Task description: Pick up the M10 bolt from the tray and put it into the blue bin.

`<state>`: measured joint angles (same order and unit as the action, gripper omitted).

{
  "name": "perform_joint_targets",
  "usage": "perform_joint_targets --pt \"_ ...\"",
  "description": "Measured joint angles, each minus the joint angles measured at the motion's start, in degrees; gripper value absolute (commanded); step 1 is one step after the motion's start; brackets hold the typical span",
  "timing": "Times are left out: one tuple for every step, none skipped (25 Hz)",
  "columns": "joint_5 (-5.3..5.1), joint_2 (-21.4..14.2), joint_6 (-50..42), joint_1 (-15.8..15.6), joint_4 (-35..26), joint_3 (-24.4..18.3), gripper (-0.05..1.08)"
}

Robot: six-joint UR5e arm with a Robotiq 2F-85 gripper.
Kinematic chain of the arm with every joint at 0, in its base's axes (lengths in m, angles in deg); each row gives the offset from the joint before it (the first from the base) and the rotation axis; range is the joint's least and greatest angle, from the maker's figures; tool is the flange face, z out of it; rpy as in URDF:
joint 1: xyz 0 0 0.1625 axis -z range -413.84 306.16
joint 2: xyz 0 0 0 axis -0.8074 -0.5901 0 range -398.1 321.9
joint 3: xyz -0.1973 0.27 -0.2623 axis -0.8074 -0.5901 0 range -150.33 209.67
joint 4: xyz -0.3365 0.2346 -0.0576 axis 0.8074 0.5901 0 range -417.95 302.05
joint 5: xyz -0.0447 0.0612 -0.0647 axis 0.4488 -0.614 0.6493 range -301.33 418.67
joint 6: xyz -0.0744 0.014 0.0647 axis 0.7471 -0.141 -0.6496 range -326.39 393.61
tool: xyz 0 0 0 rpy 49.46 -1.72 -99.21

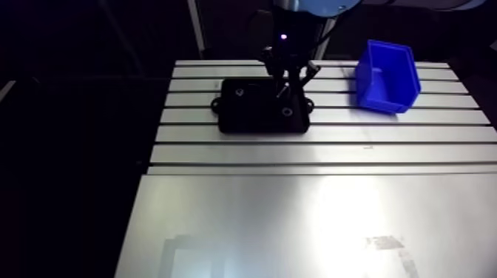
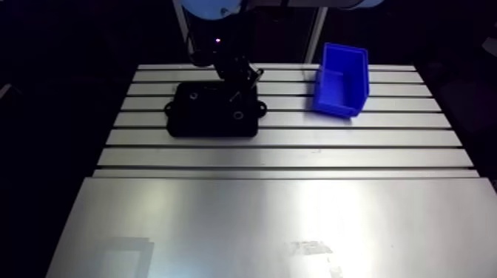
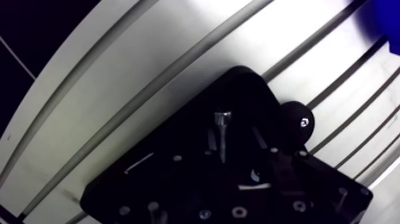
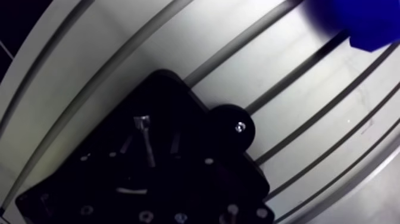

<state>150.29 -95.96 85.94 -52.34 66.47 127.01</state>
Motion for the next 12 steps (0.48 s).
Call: perform_joint_targets --pt "0.0 0.0 0.0 0.0 0.0 0.0 0.61" --pt "0.0 0.0 0.0 0.0 0.0 0.0 0.61" --pt "0.0 0.0 0.0 0.0 0.0 0.0 0.62" --pt "0.0 0.0 0.0 0.0 0.0 0.0 0.62" --pt "0.01 0.0 0.0 0.0 0.0 0.0 0.62" --pt "0.0 0.0 0.0 0.0 0.0 0.0 0.62" --pt "0.0 0.0 0.0 0.0 0.0 0.0 0.62" --pt "0.0 0.0 0.0 -0.1 0.0 0.0 0.63" --pt "0.0 0.0 0.0 -0.1 0.0 0.0 0.63" --pt "0.0 0.0 0.0 -0.1 0.0 0.0 0.63" --pt "0.0 0.0 0.0 -0.1 0.0 0.0 0.64" --pt "0.0 0.0 0.0 -0.1 0.0 0.0 0.64"
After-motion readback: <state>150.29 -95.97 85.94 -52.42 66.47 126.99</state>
